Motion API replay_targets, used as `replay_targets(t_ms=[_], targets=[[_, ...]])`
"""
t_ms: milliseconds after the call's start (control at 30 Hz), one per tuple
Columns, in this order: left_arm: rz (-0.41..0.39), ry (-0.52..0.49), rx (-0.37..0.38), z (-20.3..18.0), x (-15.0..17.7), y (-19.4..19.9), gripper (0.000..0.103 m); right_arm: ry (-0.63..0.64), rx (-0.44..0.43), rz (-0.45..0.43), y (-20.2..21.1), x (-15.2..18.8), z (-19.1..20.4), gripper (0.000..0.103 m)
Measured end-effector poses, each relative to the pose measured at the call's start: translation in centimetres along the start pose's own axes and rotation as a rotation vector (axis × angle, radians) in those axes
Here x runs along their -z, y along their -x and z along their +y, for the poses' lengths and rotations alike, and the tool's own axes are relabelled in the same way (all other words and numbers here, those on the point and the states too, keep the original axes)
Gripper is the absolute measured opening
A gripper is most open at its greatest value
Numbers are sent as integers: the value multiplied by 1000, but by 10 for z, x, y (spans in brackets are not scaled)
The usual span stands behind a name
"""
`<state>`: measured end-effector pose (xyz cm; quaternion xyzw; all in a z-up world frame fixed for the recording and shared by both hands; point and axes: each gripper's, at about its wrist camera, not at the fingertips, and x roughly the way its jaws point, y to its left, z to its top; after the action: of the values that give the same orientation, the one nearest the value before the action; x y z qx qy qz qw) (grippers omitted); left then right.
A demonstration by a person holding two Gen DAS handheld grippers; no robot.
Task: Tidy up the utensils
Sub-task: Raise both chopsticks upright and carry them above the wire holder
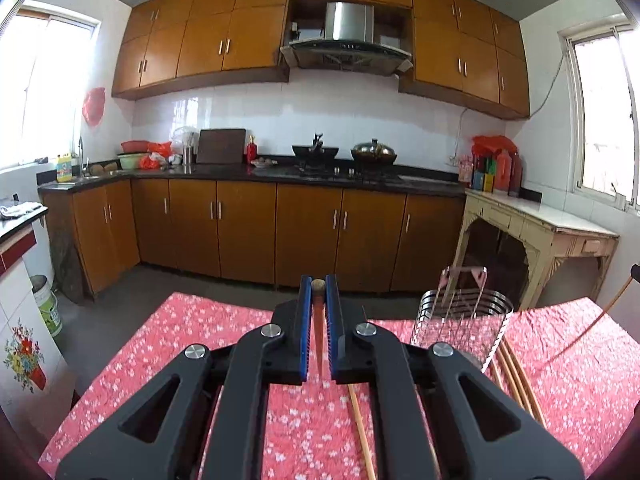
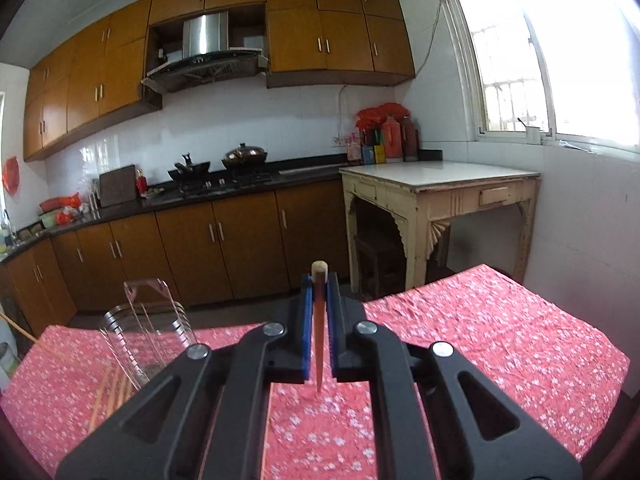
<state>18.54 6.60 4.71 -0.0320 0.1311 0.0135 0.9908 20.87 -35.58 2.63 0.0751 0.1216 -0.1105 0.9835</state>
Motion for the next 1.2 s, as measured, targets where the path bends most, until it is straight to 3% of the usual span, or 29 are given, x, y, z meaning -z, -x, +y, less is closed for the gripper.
replay_targets(t_ms=[500, 900, 1033, 1200], targets=[[-74, 12, 56, -8, -33, 20, 7, -51, -141, -43, 25, -37, 12, 8], [-207, 46, 145, -52, -110, 21, 7, -51, -304, -186, 51, -107, 63, 8], [-223, 70, 158, -69, -119, 5, 7, -29, -338, -147, 30, -111, 90, 8], [-183, 102, 164, -85, -108, -30, 7, 3, -350, -62, -7, -100, 115, 8]])
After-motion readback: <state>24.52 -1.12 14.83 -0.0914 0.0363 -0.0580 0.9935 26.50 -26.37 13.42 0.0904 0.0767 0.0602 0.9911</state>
